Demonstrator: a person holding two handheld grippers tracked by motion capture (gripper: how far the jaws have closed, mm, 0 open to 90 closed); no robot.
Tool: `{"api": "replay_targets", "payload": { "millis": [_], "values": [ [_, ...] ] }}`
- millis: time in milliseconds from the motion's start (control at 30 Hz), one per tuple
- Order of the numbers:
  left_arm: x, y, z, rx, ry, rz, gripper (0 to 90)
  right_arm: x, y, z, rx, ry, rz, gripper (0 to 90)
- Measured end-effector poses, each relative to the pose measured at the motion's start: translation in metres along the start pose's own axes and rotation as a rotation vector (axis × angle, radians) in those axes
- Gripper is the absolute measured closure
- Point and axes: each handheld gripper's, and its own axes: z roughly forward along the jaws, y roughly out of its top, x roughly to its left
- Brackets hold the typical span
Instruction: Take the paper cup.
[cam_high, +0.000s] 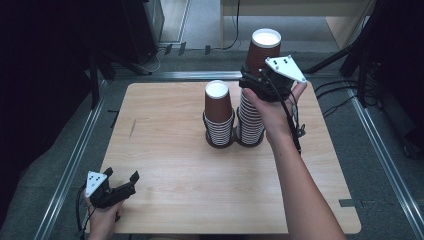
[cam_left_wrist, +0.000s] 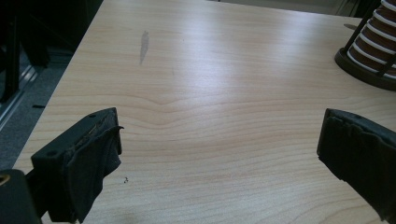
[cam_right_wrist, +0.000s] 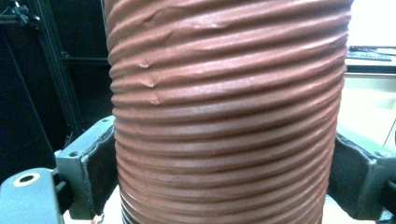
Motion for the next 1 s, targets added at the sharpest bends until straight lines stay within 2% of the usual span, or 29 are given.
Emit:
{"api": "replay_targets", "payload": {
  "millis": [233, 467, 767, 1000],
  "values": [
    [0.0, 0.0, 0.0, -0.001, 0.001, -0.002, 0.1, 0.002, 0.008, -0.003, -0.032, -0.006, -0.017, 11.3],
    [0.0, 0.0, 0.0, -0.001, -0.001, -0.004, 0.1, 0.002, 0.016, -0.005, -0.042, -0.008, -0.024, 11.6],
    [0.001, 0.0, 0.0, -0.002, 0.0, -0.008, 0.1, 0.005, 0.039, -0.005, -0.067, -0.021, -0.047, 11.6],
    [0.001, 0.0, 0.0, -0.002, -0.002, -0.009, 0.0, 0.006, 0.051, -0.007, -0.087, -0.026, -0.054, 11.6]
  ]
}}
